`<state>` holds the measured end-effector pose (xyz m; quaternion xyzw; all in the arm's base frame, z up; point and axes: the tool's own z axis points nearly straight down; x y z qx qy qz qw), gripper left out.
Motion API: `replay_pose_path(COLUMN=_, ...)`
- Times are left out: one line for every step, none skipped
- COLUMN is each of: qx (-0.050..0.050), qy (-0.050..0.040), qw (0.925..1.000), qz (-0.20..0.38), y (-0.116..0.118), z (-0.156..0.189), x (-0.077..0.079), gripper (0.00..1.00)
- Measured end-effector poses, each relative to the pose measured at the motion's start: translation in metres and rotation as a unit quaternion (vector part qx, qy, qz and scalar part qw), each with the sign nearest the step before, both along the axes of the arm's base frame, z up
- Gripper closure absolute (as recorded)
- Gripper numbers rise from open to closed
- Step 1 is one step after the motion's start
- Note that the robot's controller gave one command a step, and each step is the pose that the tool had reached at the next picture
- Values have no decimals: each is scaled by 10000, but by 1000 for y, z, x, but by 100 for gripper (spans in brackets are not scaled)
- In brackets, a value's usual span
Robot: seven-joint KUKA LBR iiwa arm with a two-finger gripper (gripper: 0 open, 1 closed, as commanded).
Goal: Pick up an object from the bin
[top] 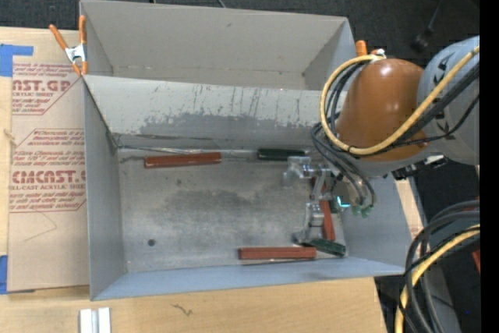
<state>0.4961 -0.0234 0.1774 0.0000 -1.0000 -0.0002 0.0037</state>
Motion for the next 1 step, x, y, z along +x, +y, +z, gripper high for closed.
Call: replay_pose_path(qx=1, qy=-101, qw=9989, qz=460, y=10, z=-109, x=-13, gripper=0)
